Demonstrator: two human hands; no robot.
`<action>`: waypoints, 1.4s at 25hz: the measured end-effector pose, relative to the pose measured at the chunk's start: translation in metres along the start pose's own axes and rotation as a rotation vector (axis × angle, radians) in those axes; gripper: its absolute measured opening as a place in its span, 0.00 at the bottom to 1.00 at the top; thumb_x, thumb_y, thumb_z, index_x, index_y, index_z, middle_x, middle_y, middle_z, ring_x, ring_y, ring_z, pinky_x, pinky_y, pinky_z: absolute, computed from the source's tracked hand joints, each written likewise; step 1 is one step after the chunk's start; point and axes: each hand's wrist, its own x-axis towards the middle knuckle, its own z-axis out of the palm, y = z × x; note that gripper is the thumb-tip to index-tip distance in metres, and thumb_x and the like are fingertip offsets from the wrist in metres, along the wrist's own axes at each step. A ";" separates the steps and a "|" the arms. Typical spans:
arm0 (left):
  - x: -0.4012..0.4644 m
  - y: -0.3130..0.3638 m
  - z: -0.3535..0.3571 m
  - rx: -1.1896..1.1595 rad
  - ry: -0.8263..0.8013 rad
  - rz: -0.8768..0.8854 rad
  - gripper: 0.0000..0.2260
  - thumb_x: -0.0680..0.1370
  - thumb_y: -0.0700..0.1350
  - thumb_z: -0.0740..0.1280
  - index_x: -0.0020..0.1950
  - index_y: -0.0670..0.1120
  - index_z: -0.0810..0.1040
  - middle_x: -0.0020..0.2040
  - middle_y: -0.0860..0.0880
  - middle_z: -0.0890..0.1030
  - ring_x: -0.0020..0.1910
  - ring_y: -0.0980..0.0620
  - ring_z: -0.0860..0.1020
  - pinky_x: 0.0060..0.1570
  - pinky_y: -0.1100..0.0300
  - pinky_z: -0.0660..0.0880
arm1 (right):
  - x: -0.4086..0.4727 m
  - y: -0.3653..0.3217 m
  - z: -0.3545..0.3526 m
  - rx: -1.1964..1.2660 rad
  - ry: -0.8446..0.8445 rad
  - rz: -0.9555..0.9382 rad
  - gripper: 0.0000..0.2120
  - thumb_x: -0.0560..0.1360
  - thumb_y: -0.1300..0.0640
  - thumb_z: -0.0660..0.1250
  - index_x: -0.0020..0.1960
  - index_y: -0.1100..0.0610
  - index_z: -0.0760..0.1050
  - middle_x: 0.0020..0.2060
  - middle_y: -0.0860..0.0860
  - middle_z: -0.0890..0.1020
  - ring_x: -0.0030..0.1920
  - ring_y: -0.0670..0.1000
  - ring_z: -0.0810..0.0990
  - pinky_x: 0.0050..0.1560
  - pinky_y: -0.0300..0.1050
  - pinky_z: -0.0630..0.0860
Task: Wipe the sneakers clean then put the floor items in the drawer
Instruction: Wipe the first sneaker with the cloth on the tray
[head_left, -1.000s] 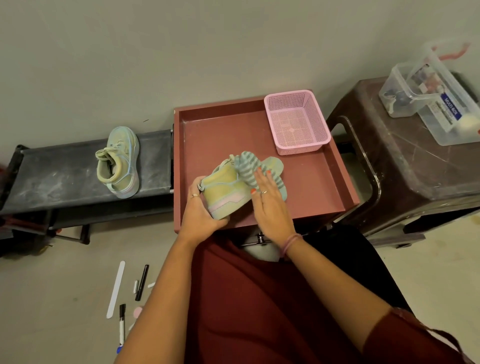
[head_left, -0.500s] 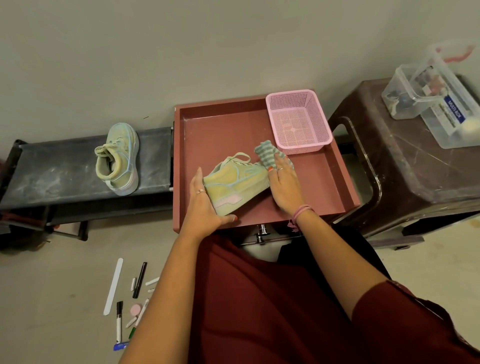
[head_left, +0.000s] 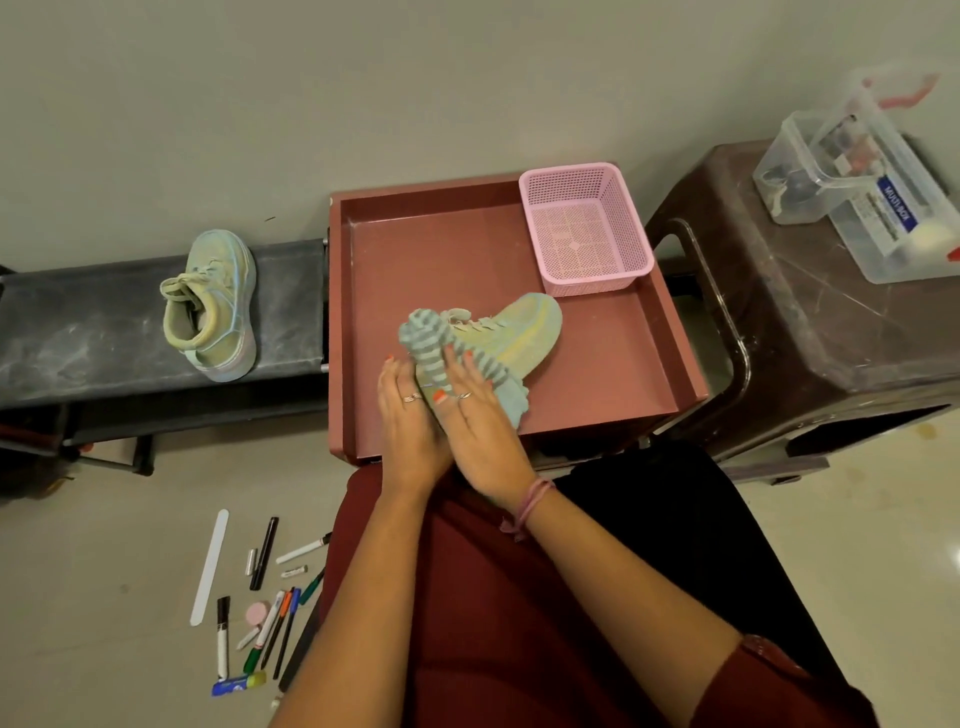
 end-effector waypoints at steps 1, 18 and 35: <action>0.000 -0.001 0.002 -0.021 -0.005 0.001 0.32 0.75 0.50 0.66 0.72 0.34 0.61 0.70 0.36 0.64 0.73 0.38 0.60 0.73 0.46 0.58 | -0.001 0.004 0.000 -0.074 -0.015 -0.044 0.23 0.83 0.56 0.50 0.77 0.53 0.52 0.77 0.45 0.53 0.76 0.41 0.43 0.76 0.46 0.44; 0.007 -0.029 0.013 0.026 0.096 0.216 0.36 0.67 0.47 0.78 0.67 0.38 0.64 0.66 0.41 0.67 0.70 0.42 0.63 0.73 0.61 0.55 | -0.010 0.055 -0.033 -0.529 0.037 -0.230 0.23 0.80 0.56 0.51 0.75 0.59 0.59 0.75 0.52 0.60 0.76 0.49 0.53 0.75 0.50 0.55; 0.011 -0.034 0.010 0.137 0.002 0.138 0.45 0.66 0.41 0.78 0.74 0.45 0.55 0.74 0.43 0.59 0.77 0.42 0.52 0.74 0.41 0.55 | -0.030 0.046 -0.048 -0.001 0.147 0.046 0.15 0.81 0.59 0.55 0.63 0.50 0.74 0.61 0.44 0.76 0.65 0.42 0.70 0.67 0.38 0.66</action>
